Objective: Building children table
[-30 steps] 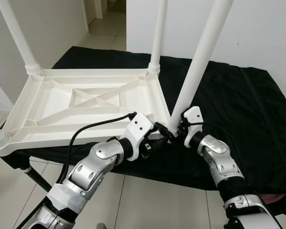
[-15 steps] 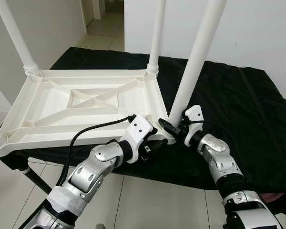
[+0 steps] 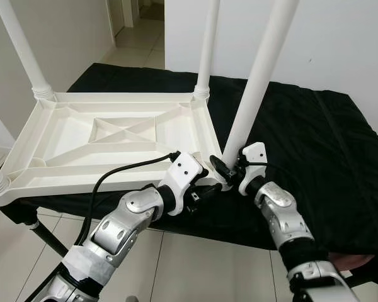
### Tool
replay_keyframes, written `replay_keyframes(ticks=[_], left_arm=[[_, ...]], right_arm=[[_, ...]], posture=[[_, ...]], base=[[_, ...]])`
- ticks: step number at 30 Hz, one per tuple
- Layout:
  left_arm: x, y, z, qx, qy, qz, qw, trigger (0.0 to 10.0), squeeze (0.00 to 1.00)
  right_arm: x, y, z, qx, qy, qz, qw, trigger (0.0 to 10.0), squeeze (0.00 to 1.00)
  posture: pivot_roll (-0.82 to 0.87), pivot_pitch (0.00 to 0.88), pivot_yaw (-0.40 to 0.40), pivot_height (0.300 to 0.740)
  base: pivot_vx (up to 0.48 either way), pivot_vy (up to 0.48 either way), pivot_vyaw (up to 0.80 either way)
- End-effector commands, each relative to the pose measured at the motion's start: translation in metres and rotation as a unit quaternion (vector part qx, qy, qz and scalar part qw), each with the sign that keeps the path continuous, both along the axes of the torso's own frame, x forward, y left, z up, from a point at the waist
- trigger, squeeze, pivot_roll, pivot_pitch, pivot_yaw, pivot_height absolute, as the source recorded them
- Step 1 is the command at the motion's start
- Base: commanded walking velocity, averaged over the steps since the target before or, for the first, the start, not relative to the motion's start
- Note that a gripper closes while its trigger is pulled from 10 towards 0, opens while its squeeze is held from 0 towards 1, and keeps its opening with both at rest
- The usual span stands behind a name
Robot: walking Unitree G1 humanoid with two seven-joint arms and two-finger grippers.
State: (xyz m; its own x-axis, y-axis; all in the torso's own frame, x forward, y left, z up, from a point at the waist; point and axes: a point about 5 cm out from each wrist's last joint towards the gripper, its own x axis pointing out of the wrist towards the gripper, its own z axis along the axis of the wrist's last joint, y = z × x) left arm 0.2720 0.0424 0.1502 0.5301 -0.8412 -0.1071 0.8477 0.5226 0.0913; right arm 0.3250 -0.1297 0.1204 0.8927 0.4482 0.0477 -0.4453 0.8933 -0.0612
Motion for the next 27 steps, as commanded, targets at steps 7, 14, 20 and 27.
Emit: replay_keyframes(ticks=[7,14,20,27], left_arm=[[-0.006,-0.005,0.002,0.008,-0.001,-0.053,0.999,10.0,0.00],[-0.003,-0.007,0.004,0.005,-0.006,-0.051,0.999,10.0,0.00],[0.001,-0.008,0.010,0.000,-0.018,-0.051,0.999,10.0,0.00],[0.001,-0.008,0.010,0.003,-0.024,-0.062,0.998,10.0,0.00]], right_arm=[[-0.013,0.004,-0.015,0.025,0.053,-0.151,0.987,10.0,0.00],[-0.012,-0.005,-0.007,0.030,0.037,-0.223,0.974,10.0,0.00],[-0.011,-0.011,0.001,0.035,0.031,-0.267,0.963,10.0,0.00],[-0.016,-0.008,0.000,0.032,0.034,-0.278,0.960,10.0,0.00]], posture=[[-0.07,0.000,-0.027,0.740],[-0.07,0.000,-0.038,0.740],[-0.08,0.000,-0.026,0.740],[-0.11,0.000,-0.001,0.740]], base=[[0.000,0.000,0.00],[0.000,0.000,0.00],[0.000,0.000,0.00],[0.000,0.000,0.00]])
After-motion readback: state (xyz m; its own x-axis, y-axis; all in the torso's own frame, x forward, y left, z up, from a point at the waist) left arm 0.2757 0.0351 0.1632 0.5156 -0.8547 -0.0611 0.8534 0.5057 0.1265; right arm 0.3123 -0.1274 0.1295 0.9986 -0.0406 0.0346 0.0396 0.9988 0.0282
